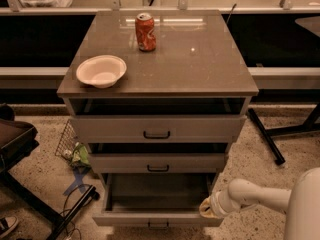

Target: Open bottom drawer

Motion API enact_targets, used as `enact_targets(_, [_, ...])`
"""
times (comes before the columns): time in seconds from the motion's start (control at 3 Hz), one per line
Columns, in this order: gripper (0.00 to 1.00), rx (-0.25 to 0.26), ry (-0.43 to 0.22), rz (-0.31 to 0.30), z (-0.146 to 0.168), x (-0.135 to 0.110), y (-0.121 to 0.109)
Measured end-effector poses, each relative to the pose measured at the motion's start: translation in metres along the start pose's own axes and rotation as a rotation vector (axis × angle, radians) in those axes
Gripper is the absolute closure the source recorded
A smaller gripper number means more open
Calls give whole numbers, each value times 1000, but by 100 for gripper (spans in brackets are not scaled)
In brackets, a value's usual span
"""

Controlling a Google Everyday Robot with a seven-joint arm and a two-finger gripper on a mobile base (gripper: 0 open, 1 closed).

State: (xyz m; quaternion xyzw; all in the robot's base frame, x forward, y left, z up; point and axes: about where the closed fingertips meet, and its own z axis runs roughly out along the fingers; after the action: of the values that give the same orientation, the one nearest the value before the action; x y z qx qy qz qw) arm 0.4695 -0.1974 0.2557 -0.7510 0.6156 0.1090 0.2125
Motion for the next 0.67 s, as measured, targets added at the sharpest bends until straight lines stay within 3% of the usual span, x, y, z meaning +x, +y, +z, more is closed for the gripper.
enact_targets(0.33, [100, 18, -33, -4, 15, 6, -36])
enact_targets(0.67, [100, 30, -107, -43, 88, 8, -79])
